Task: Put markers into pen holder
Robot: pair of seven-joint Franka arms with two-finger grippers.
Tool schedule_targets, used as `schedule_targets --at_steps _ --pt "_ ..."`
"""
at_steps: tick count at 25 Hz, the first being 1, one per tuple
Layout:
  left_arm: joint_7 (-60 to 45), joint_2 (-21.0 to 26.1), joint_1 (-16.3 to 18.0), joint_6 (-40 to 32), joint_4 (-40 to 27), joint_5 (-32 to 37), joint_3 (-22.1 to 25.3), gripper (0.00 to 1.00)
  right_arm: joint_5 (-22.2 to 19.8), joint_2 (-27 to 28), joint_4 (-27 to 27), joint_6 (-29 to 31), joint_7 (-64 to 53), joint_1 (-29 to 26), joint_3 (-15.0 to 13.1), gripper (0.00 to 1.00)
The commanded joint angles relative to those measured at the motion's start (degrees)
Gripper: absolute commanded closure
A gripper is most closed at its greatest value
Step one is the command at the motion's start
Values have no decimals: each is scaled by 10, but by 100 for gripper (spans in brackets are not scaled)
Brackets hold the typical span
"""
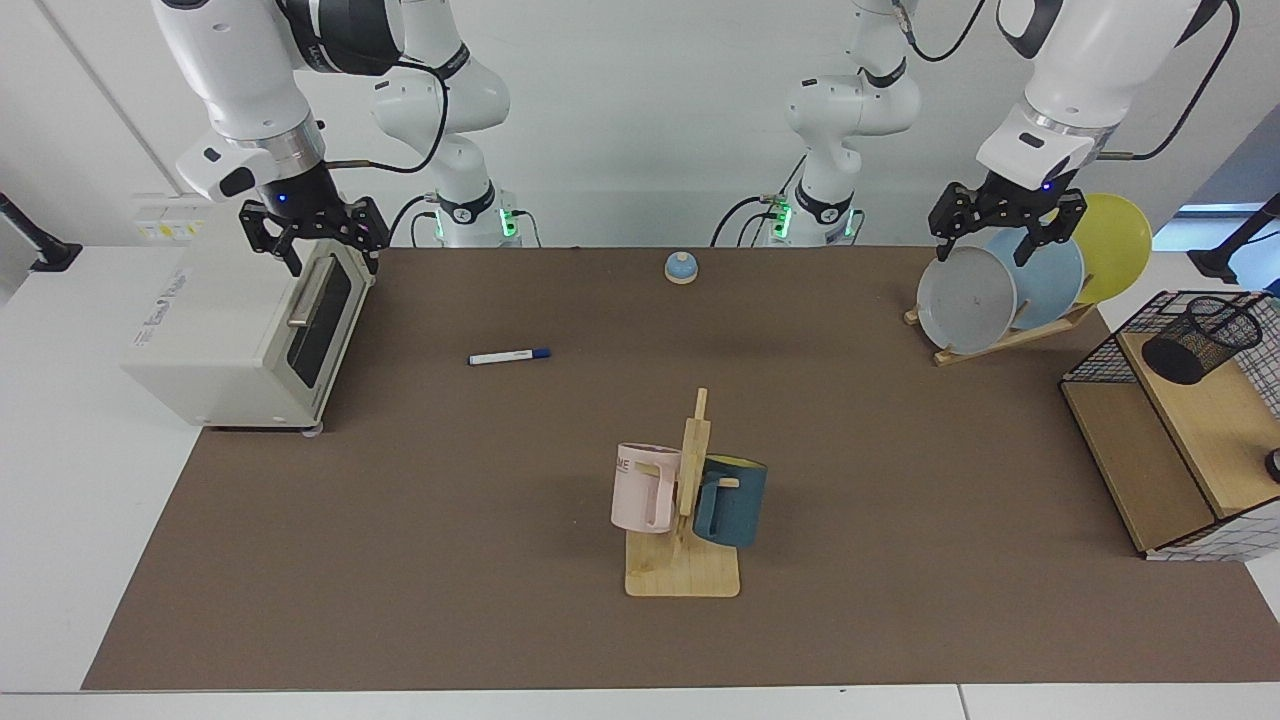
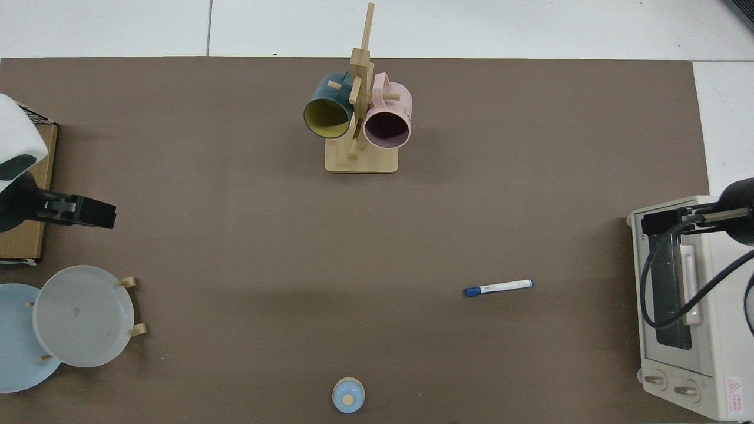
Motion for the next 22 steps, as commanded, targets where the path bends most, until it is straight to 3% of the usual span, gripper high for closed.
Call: schedule_targets --at_steps 1,14,22 --pt "-8 -21 -5 2 -25 -6 7 0 0 2 4 6 13 -5 3 0" --pt "-1 -16 -7 28 -22 -5 11 0 -1 2 4 5 1 1 3 0" --pt "5 -16 -6 19 -21 -1 11 0 0 -9 -31 3 -155 2 4 0"
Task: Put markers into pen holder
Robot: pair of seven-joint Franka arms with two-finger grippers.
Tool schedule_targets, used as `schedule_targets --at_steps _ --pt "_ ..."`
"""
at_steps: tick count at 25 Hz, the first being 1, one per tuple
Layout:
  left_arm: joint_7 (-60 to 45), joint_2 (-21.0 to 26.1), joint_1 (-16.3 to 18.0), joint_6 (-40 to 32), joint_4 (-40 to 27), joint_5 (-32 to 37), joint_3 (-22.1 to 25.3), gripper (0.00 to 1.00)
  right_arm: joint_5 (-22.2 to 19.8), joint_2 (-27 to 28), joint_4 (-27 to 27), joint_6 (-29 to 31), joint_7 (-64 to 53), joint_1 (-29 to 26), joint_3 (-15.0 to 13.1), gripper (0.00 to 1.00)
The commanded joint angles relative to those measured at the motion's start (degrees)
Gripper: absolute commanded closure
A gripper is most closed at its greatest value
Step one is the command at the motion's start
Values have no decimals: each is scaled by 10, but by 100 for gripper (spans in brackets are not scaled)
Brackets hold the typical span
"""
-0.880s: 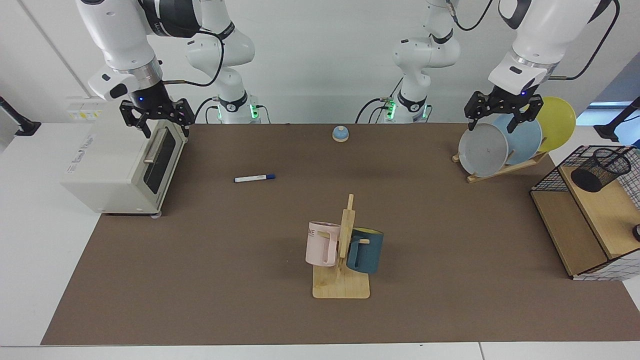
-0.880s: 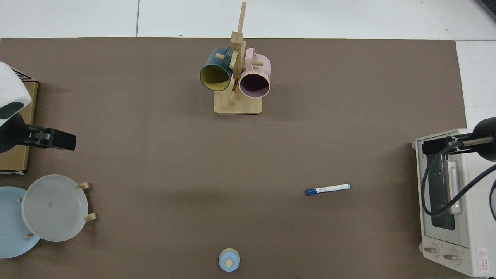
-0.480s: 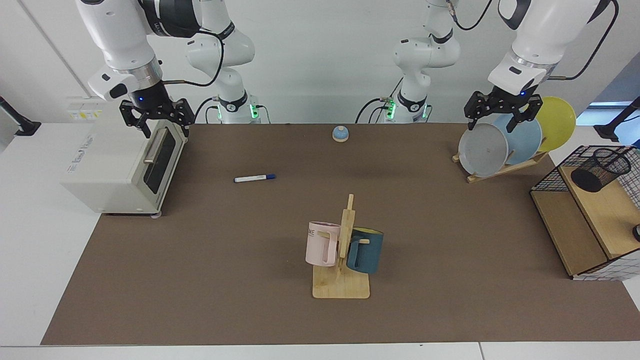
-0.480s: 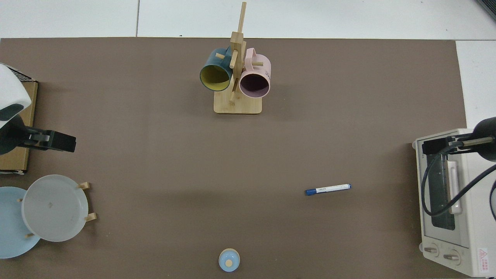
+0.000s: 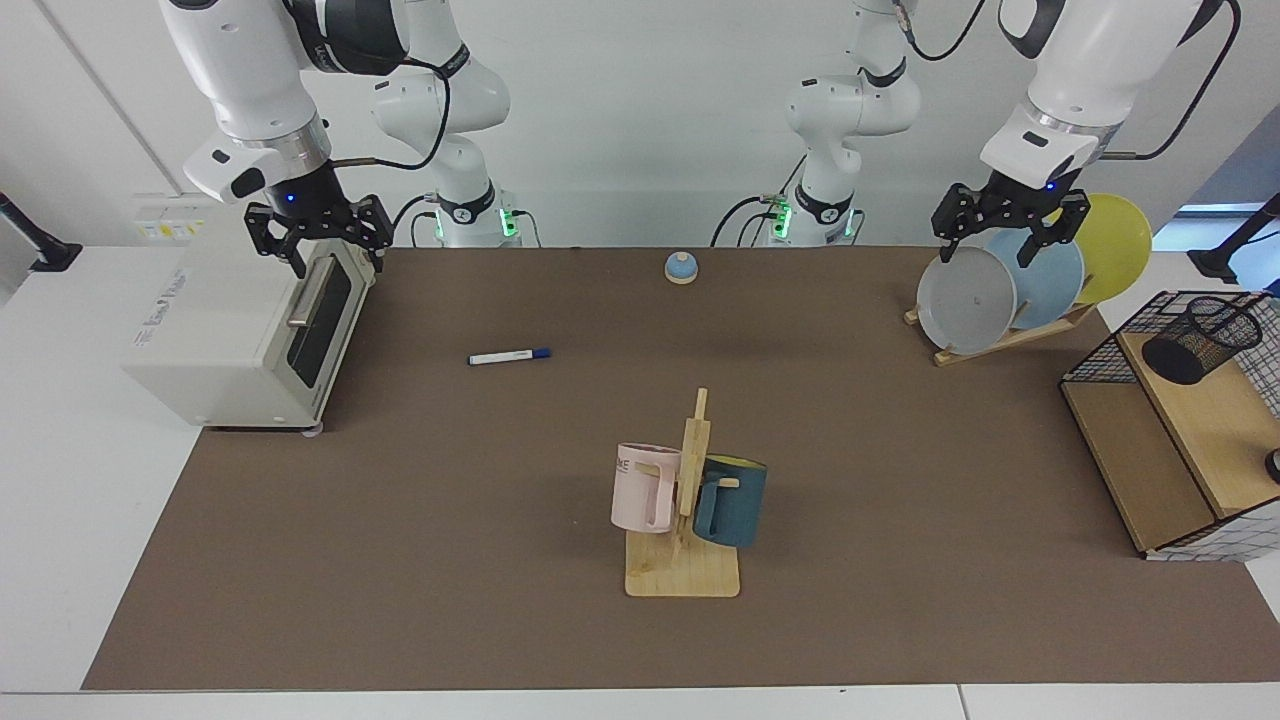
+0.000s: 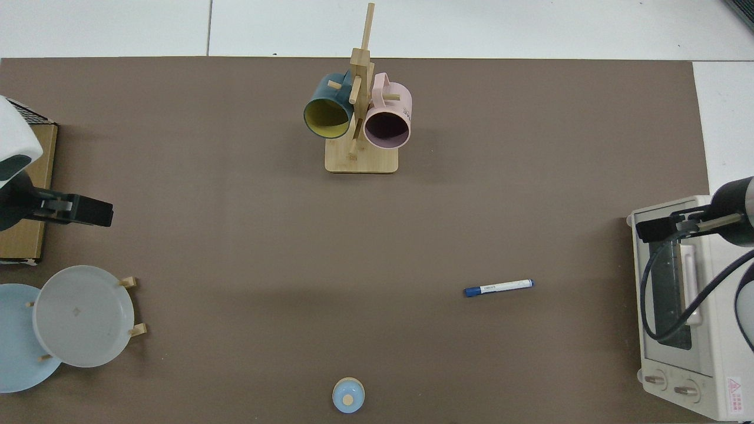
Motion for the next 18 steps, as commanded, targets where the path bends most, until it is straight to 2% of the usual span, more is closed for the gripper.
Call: schedule_targets --at_steps 1,4,6,10,15,18 --pt "3 -12 -6 5 -14 -1 8 0 0 -10 -36 4 -145 0 -1 0" --pt "3 -12 -8 4 -13 -1 8 0 11 -9 -69 8 -256 13 0 0" --pt "4 -12 -8 4 -13 -2 8 0 31 -7 -90 34 -315 14 1 0" --pt "3 -12 -7 4 -12 -3 8 0 35 -6 -141 91 -440 51 0 0" --pt "4 -12 -7 4 -12 -3 8 0 35 -8 -230 157 -497 76 0 0" --pt "6 -12 -6 5 -12 2 8 0 35 -18 -292 229 -521 81 0 0"
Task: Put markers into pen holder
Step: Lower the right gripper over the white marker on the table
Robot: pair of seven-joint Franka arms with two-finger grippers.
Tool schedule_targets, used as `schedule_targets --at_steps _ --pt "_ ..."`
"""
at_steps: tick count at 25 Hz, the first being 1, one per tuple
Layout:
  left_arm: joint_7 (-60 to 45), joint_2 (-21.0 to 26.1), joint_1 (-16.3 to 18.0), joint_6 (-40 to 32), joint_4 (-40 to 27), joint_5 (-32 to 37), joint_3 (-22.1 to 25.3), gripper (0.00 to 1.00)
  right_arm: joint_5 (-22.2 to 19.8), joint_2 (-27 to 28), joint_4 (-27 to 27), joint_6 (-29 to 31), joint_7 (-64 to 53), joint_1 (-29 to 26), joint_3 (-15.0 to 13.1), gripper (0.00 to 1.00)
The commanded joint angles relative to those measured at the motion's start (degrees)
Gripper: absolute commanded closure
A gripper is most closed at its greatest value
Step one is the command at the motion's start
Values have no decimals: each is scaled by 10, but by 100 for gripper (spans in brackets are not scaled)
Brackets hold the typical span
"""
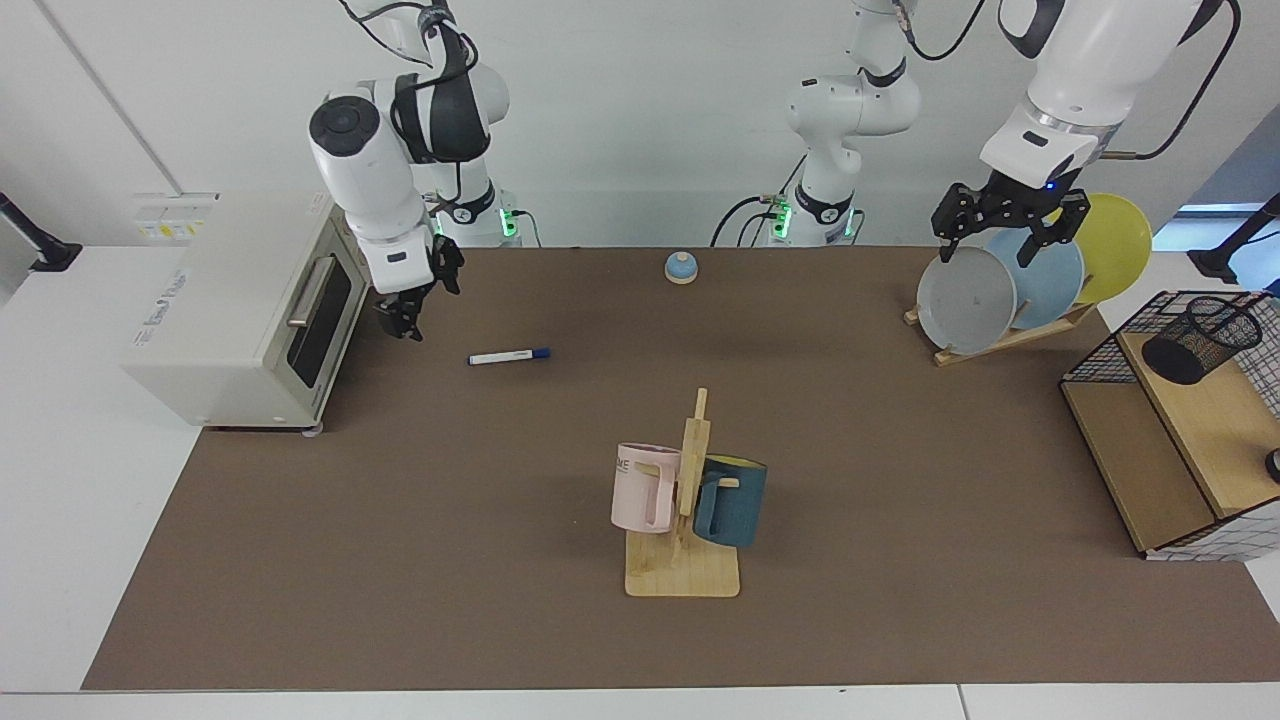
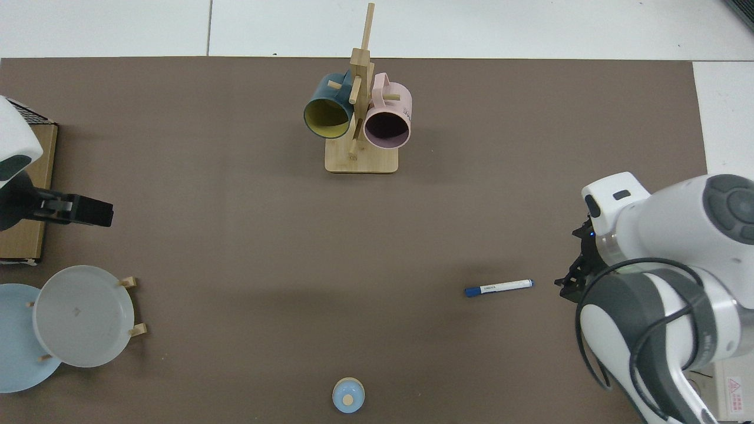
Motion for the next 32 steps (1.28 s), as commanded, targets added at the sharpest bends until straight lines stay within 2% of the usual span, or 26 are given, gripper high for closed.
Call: schedule_targets --at_steps 1,6,11,21,32 --pt "6 -13 -3 5 -13 2 7 0 8 -26 -108 105 -65 7 -2 0" --pt "6 -15 -6 6 -18 2 7 0 8 -27 -152 157 -116 1 -2 0" --pt "6 -17 -7 14 -32 1 7 0 9 -26 -206 250 -132 4 -2 0" --pt "0 -21 -8 19 -55 -3 7 0 10 -29 -263 313 -130 3 -2 0" --pt "-2 -21 -7 28 -70 -4 7 0 10 -21 -285 365 -129 7 -2 0"
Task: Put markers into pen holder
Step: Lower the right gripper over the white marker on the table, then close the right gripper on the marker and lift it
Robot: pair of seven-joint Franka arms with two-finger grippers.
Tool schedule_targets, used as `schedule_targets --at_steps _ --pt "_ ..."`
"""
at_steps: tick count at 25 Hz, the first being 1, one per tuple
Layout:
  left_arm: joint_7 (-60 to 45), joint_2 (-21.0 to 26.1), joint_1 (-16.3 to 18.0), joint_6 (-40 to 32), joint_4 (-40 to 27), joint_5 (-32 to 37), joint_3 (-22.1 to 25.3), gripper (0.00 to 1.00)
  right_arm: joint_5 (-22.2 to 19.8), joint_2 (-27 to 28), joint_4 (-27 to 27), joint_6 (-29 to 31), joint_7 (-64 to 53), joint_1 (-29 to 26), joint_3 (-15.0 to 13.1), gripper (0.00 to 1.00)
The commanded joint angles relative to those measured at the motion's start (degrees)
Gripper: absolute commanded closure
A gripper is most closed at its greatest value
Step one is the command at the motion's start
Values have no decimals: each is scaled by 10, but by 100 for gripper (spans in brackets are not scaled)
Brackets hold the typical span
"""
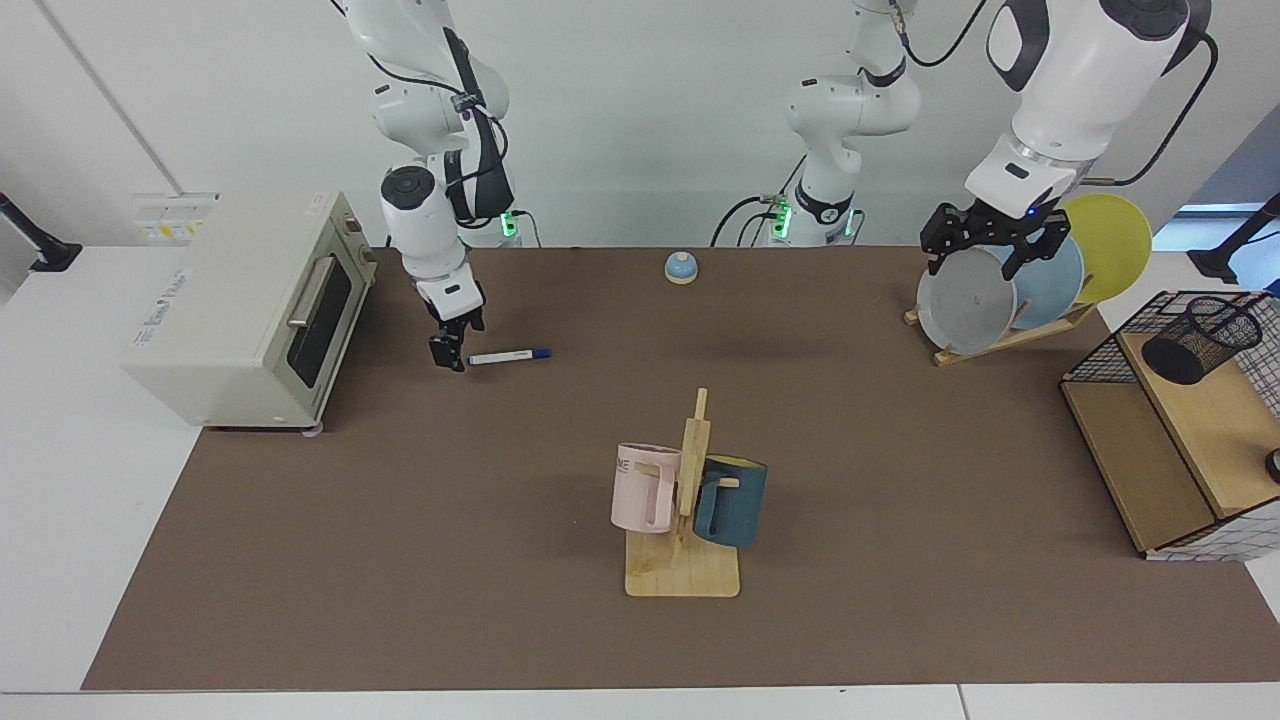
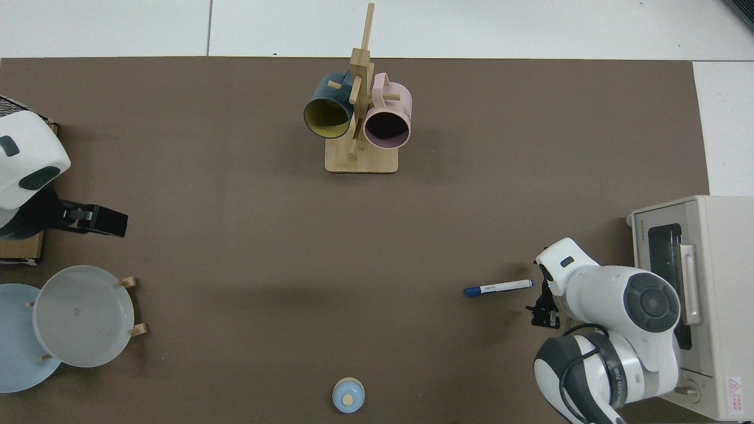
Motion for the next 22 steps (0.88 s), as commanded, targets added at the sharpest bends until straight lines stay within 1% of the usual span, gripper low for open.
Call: schedule_targets --at_steps 1,4,11,14,17,22 --pt "-4 -19 -6 17 -25 -4 6 0 10 -13 -28 36 -20 -1 0 1" --pt "-5 -19 -6 17 -30 -4 6 0 10 -12 -29 39 -16 2 0 5" --pt "-6 -19 -5 17 -33 -5 6 0 10 -11 -45 64 -5 10 0 5" --pt "-6 -19 -5 17 -36 -5 6 0 10 -11 -46 65 -5 10 0 8" --pt "-6 -19 -5 17 -37 -5 6 0 10 -11 -50 64 -5 8 0 16" --pt "-6 -18 -5 17 -37 -5 6 0 11 -13 -60 65 21 8 0 20"
